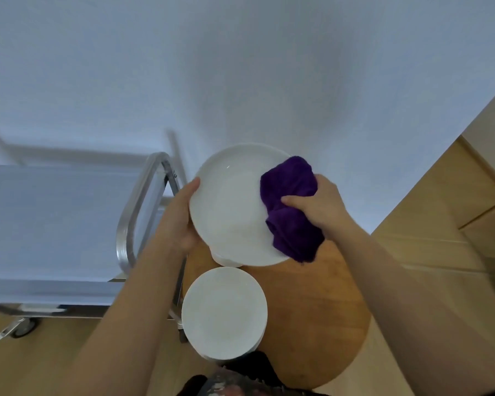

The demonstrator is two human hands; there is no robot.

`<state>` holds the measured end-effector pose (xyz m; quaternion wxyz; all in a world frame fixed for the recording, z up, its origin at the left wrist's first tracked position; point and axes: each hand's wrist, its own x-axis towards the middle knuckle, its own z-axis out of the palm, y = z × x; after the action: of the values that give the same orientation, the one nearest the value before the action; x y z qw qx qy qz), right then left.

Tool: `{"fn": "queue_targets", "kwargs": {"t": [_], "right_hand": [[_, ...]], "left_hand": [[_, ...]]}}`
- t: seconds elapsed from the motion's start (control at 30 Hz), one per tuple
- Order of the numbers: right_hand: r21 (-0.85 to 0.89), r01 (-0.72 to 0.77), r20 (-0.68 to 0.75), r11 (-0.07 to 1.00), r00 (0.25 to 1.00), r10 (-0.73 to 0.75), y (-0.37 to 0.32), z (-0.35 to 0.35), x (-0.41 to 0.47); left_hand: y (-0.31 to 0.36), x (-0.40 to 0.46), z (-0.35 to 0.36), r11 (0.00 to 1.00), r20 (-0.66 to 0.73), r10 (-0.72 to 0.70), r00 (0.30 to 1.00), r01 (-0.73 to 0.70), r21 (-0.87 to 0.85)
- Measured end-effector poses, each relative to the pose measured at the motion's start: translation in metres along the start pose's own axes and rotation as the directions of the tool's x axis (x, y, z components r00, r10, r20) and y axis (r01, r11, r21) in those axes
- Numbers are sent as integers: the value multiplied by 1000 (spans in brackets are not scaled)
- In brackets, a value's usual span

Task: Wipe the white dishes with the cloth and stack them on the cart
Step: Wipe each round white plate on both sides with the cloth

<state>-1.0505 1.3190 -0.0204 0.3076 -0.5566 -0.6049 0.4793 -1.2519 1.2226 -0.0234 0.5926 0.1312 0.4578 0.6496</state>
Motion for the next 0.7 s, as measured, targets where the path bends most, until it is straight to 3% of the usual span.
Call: {"fn": "queue_targets", "kwargs": {"t": [0.1,0.2,0.3,0.4,0.47,0.53,0.6,0.67,0.7], "right_hand": [[-81,58,26,995,998,-56,-6,-6,1],[26,43,-157,999,987,-39,0,4,-7],[221,-40,-257,974,961,98,13,28,-22],[448,-116,-256,886,933,252,22,55,-33],[499,-168,-226,850,922,315,27,62,-36],[502,-263,-126,824,920,370,24,56,-33],[512,-371,31,774,909,416,19,35,-28],[501,-497,224,708,865,449,15,7,-30],[477,-519,284,710,855,434,12,-1,-32]], "left_hand": [[10,3,5,985,-156,-119,981,137,106],[-1,6,15,994,-249,-90,964,103,42],[-12,7,25,994,-310,-72,948,41,-103],[-28,5,42,982,-380,-64,923,-9,-188],[-37,2,46,981,-387,-60,920,-18,-194],[-36,2,42,992,-318,24,948,-62,-112],[-30,2,29,990,-81,137,987,-134,42],[-22,4,10,974,91,143,986,-156,164],[-18,7,3,965,98,134,986,-152,213]]}}
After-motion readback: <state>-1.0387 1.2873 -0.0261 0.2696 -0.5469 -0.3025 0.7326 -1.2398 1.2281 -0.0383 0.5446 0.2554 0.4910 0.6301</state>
